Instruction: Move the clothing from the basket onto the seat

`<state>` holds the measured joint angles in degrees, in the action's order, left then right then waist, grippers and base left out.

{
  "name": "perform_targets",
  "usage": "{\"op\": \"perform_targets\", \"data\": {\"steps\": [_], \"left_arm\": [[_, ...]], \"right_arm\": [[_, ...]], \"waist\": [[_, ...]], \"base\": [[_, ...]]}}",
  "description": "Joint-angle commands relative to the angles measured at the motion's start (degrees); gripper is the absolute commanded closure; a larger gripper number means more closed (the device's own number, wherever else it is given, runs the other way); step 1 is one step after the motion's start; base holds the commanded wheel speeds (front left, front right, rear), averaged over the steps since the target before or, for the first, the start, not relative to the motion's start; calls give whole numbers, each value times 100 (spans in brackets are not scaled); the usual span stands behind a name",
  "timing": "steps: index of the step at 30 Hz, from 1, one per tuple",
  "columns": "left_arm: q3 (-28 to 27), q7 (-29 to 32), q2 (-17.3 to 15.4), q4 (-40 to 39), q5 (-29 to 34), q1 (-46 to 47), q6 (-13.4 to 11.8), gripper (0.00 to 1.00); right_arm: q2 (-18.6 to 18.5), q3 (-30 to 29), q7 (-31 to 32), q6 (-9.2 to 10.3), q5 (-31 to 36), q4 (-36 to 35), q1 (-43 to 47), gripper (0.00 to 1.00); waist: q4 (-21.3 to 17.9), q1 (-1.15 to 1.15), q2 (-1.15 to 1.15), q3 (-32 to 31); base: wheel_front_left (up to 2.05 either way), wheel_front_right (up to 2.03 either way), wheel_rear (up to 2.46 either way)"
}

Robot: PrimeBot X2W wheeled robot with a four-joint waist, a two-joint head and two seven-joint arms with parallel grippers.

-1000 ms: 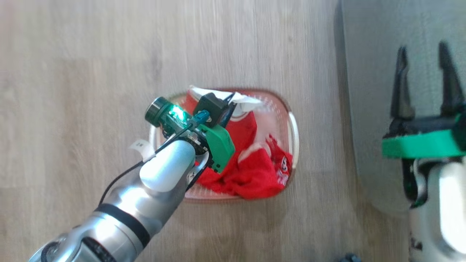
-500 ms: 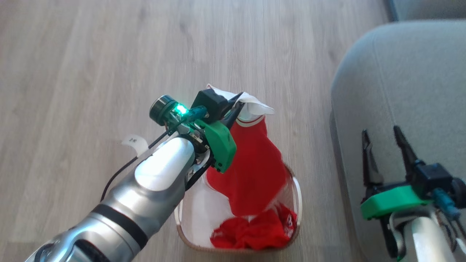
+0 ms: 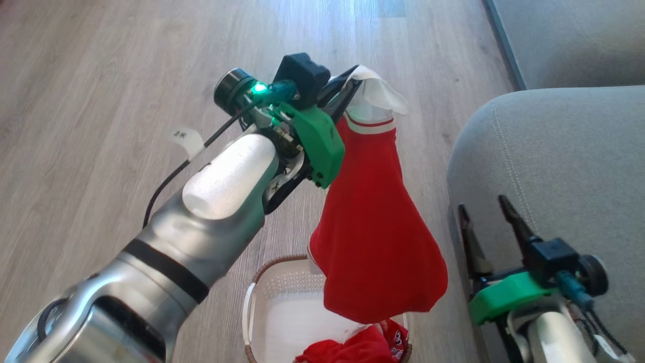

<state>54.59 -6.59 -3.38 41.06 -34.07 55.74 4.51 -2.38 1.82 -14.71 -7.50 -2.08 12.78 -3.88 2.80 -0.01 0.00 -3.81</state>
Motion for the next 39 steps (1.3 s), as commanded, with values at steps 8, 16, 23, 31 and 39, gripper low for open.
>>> {"op": "perform_targets", "data": {"steps": [8,16,23,31,39], "left_arm": [[-312,-14,-23,-191,-175,574,-104,100],[-271,-107,10,-192,-259,584,-137,100],[-206,-137,28,-224,-304,629,-159,100],[-75,-162,43,-436,-339,768,-209,100],[72,-177,48,-693,-376,823,-275,100]], "right_arm": [[-50,634,-29,1,304,113,-627,0],[-291,1315,-29,1,522,1043,-1448,0],[-458,1980,-29,1,195,2081,-2152,0],[-494,2610,-29,1,-312,3024,-2869,0],[-432,2987,-29,1,-729,3478,-3274,0]], "waist": [[-36,1,0,-82],[65,1,0,-107],[212,1,0,-101],[408,1,0,-63],[559,1,0,-40]], "base": [[0,0,0],[0,0,0],[0,0,0],[0,0,0],[0,0,0]]}}
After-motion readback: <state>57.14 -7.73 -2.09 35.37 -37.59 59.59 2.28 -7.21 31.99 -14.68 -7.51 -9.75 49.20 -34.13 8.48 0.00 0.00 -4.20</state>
